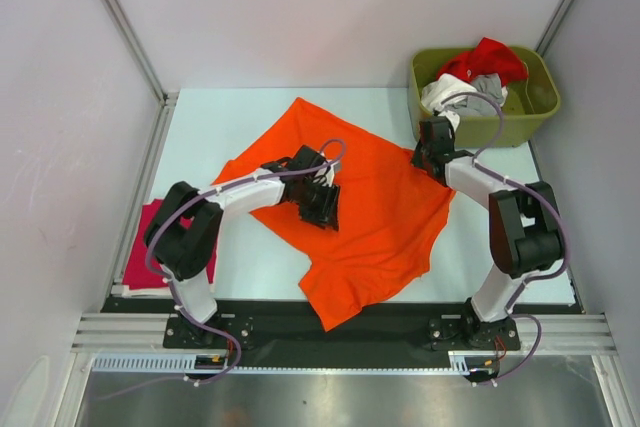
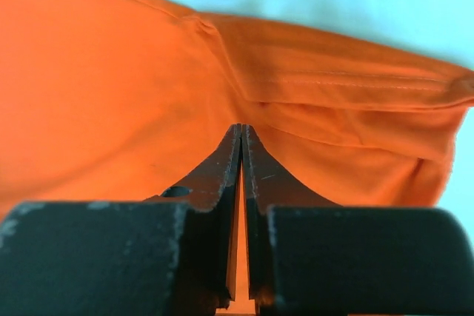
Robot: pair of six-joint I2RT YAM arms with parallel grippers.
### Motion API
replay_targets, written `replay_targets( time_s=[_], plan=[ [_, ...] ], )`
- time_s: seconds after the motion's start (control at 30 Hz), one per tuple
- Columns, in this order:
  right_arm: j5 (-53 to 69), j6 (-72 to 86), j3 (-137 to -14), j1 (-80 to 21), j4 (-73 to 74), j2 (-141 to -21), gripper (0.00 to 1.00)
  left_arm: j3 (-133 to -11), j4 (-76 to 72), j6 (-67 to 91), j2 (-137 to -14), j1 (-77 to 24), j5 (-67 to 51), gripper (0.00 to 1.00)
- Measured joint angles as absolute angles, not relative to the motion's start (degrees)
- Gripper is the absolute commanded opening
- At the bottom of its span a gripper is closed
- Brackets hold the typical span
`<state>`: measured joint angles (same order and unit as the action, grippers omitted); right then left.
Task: Fold and stack the t-shirts
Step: Flatten the tshirt out
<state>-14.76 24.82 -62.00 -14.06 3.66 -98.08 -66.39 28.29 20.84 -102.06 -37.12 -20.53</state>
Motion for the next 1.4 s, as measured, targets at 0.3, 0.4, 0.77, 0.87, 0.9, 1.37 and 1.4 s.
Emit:
replay_targets(
  time_s=[0.3,0.4,0.77,0.87,0.9,1.37,1.4],
  plan=[
    [-19.0,26.3,-61.9,-14.5,15.9,-92.8,0.13,-67.5,28.0,20.8,-102.5,-35.6,-21.7,0.48],
    [-15.7,28.0,-59.5,-10.9,19.6,-86.8,0.25,-69.7,27.9,20.9,-103.7,-35.0,-22.4,0.48],
    [0.6,27.7,-53.9,9.1,20.9,-86.0,0.24,-71.6,27.5,21.5,-107.1,-34.6,-24.9,0.46],
    [4.3,26.8,-54.4,10.5,19.3,-90.7,0.29,-71.6,27.5,21.9,-107.1,-34.3,-25.3,0.46],
    [5.3,26.5,-54.5,10.6,18.9,-92.3,0.3,-71.6,27.5,22.0,-107.1,-34.3,-25.4,0.46],
    [8.7,24.8,-54.8,11.1,14.3,-96.1,0.37,-71.6,27.5,22.5,-107.4,-32.0,-25.9,0.39],
    [8.8,24.8,-54.8,11.2,14.0,-96.3,0.37,-71.6,27.5,22.5,-107.5,-31.9,-26.2,0.43]
  ],
)
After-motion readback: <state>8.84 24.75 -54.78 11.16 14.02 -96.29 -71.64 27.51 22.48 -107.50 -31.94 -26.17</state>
